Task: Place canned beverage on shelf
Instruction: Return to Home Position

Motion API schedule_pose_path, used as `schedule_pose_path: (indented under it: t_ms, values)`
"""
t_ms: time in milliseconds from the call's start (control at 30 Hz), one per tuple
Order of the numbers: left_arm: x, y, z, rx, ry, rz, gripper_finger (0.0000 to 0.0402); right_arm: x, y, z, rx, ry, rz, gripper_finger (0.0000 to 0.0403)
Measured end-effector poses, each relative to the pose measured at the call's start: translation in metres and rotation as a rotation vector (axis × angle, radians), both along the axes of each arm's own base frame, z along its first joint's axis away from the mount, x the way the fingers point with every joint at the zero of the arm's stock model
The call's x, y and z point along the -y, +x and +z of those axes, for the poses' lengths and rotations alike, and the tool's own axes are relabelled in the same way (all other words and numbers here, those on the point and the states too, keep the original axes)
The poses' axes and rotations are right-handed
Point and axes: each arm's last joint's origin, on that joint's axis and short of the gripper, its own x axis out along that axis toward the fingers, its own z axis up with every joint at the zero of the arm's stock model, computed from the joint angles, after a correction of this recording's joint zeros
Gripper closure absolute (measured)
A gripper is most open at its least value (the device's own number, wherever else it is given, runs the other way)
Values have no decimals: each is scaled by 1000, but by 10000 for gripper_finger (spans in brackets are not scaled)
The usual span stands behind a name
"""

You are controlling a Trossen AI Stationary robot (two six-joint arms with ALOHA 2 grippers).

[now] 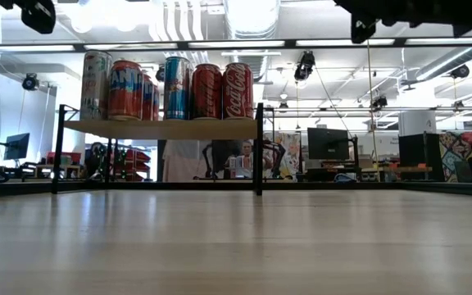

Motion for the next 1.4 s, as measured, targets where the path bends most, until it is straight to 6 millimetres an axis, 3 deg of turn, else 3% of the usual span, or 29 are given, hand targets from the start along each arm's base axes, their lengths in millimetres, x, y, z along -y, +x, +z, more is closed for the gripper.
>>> schedule_pose_path:
  t_ms: [567, 1100, 1400]
  values:
    - [3, 33, -48, -61, -6, -4, 402, -4, -28, -24, 49, 58, 0, 394]
    - [5, 49, -82, -73, 11, -48, 402, -8, -61, -67, 137, 110, -15, 394]
    - [7, 57, -100, -27, 19, -96, 402, -9, -67, -91, 148, 89, -17, 394]
